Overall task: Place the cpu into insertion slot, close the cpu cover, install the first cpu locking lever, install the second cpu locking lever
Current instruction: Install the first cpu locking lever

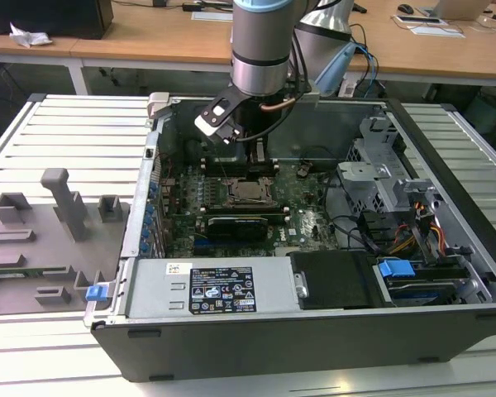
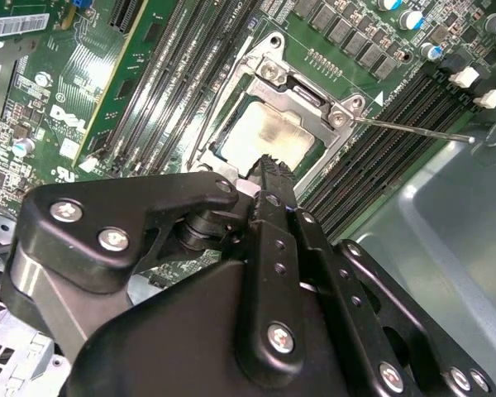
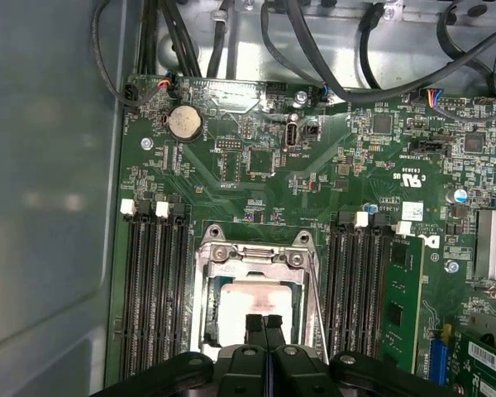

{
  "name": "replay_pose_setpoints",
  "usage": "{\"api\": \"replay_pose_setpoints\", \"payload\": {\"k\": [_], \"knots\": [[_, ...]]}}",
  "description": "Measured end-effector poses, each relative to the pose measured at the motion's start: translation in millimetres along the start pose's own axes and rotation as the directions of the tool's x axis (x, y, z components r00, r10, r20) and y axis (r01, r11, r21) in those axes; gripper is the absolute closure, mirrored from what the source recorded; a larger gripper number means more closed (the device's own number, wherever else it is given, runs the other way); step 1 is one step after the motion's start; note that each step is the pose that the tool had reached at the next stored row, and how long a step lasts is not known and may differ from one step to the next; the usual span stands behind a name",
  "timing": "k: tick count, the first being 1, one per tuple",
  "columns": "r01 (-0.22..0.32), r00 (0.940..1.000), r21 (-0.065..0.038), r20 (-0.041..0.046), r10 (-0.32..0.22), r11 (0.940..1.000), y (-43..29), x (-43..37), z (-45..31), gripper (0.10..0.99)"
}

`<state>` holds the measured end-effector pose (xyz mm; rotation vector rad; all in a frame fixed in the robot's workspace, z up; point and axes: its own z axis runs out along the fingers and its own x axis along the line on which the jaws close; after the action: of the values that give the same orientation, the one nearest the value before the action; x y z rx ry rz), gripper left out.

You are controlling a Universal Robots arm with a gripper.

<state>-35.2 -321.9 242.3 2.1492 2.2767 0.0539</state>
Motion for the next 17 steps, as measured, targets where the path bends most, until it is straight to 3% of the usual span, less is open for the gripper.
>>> {"api": "replay_pose_setpoints", "payload": {"k": [10,15,17], "knots": [[0.000,1.0000,0.000,0.0000,0.000,1.0000,0.2,0.1,-5.4,0.980],[0.000,1.0000,0.000,0.0001,0.000,1.0000,0.5,0.3,-17.3,0.980],[0.000,1.0000,0.000,-0.0001,0.000,1.0000,0.6,0.3,-18.2,0.980]]}}
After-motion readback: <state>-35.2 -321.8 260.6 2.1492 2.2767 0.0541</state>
